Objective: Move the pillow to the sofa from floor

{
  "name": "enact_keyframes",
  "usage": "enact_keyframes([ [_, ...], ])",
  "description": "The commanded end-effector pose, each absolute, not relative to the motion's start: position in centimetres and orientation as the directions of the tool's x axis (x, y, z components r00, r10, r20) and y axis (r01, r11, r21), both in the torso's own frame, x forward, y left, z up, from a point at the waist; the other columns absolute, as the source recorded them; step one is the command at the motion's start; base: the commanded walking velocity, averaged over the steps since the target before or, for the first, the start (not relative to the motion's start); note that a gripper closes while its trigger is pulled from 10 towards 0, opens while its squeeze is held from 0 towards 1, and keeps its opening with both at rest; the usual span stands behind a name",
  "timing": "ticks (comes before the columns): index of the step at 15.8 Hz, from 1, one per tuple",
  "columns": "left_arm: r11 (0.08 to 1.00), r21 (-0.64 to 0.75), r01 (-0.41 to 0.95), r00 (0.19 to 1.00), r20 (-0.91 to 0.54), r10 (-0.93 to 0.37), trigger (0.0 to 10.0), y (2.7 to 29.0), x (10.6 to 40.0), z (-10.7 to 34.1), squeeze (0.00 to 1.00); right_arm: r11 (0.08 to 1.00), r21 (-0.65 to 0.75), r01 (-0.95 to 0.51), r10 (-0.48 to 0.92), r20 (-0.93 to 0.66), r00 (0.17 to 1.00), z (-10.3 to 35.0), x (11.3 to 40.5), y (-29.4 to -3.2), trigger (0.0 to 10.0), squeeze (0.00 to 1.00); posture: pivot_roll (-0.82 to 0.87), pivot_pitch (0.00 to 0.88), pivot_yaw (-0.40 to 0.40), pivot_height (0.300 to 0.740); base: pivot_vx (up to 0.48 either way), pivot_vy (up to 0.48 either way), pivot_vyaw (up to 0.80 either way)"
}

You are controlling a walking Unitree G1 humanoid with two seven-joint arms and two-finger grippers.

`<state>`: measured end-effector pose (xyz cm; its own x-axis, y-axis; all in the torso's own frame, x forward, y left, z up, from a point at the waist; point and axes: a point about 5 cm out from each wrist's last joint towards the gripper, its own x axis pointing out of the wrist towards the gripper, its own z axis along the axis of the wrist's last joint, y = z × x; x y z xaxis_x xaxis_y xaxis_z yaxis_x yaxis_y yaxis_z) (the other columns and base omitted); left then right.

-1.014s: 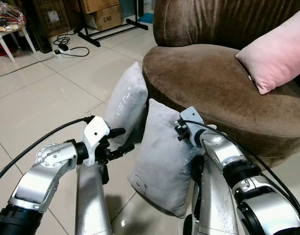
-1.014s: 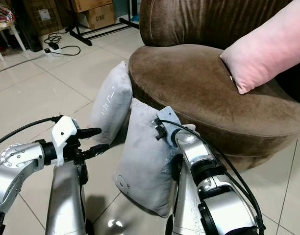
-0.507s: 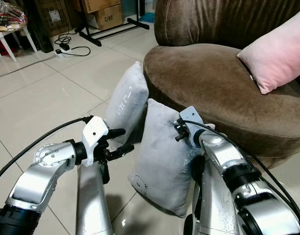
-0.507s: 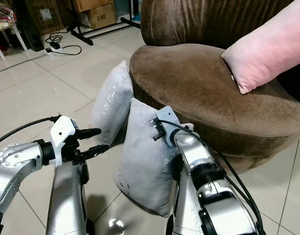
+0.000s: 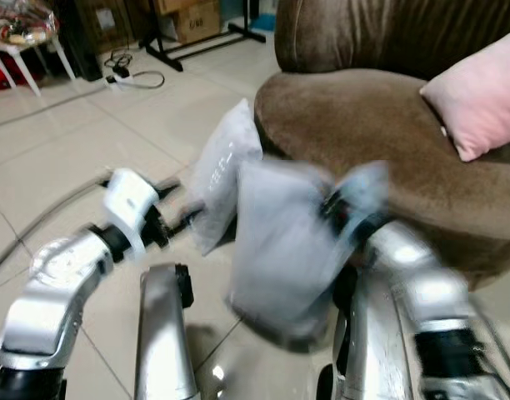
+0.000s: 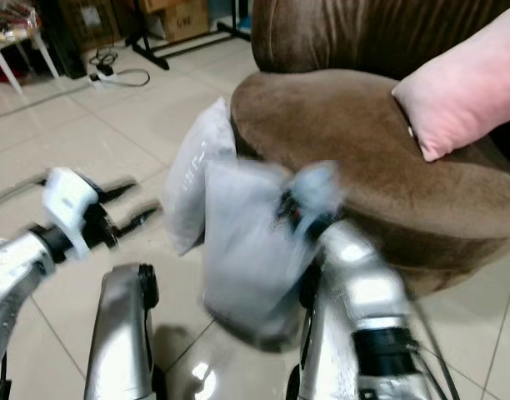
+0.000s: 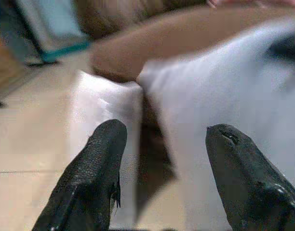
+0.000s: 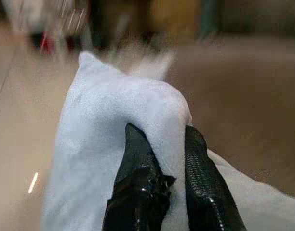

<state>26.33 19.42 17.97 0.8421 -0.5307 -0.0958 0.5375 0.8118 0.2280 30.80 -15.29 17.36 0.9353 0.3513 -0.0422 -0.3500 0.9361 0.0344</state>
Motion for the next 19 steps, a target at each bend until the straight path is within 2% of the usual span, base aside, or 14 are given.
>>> enact_keyframes([
  [1, 0.83, 0.234, 0.507, 0.86, -0.073, -0.505, 10.0, 19.5, 26.1, 18.7, 0.0, 0.957, 0.04, -0.288, 0.28, 0.143, 0.949, 22.3, 30.5, -16.5, 0.0, 0.0, -0.09, 0.0, 0.018, 0.356, 0.0, 0.0, 0.0],
  [2, 0.828, 0.269, 0.493, 0.865, -0.045, -0.5, 10.0, 19.2, 26.3, 19.7, 0.0, 0.985, 0.046, -0.164, 0.148, 0.238, 0.96, 25.7, 30.6, -18.0, 6.2, 0.0, -0.09, 0.0, 0.018, 0.356, 0.0, 0.0, 0.0],
  [3, 0.837, 0.276, 0.473, 0.873, -0.021, -0.486, 10.0, 19.1, 26.7, 20.3, 0.0, 0.985, 0.076, -0.157, 0.126, 0.309, 0.943, 27.7, 30.6, -18.4, 10.0, 0.0, -0.09, 0.0, 0.018, 0.356, 0.0, 0.0, 0.0],
  [4, 0.855, 0.274, 0.439, 0.885, 0.029, -0.464, 10.0, 18.8, 27.5, 21.5, 0.0, 0.986, 0.1, -0.131, 0.077, 0.421, 0.904, 31.0, 30.5, -18.9, 10.0, 0.0, -0.1, 0.0, 0.023, 0.356, 0.0, 0.0, 0.0],
  [6, 0.872, 0.282, 0.401, 0.894, 0.087, -0.44, 10.0, 18.3, 28.3, 22.8, 0.0, 0.988, 0.111, -0.108, 0.042, 0.48, 0.876, 33.2, 30.4, -18.6, 10.0, 0.0, -0.1, 0.0, 0.023, 0.366, 0.0, 0.0, 0.0],
  [9, 0.902, 0.287, 0.323, 0.926, 0.098, -0.363, 10.0, 18.7, 28.5, 22.9, 0.0, 0.99, 0.07, -0.125, 0.085, 0.417, 0.905, 31.1, 30.9, -16.4, 10.0, 0.0, -0.09, 0.0, 0.02, 0.391, 0.0, 0.0, 0.0],
  [13, 0.914, 0.303, 0.27, 0.946, 0.092, -0.31, 10.0, 19.3, 28.1, 22.8, 0.0, 0.994, 0.06, -0.095, 0.07, 0.327, 0.942, 28.3, 31.4, -13.9, 10.0, 0.0, -0.06, 0.0, -0.001, 0.416, 0.0, 0.0, 0.0],
  [19, 0.908, 0.316, 0.274, 0.948, 0.073, -0.311, 10.0, 18.6, 28.6, 22.2, 0.0, 0.994, 0.095, -0.055, 0.018, 0.356, 0.934, 29.4, 31.3, -14.8, 10.0, 0.0, -0.08, 0.0, 0.018, 0.456, 0.0, 0.0, 0.0],
])
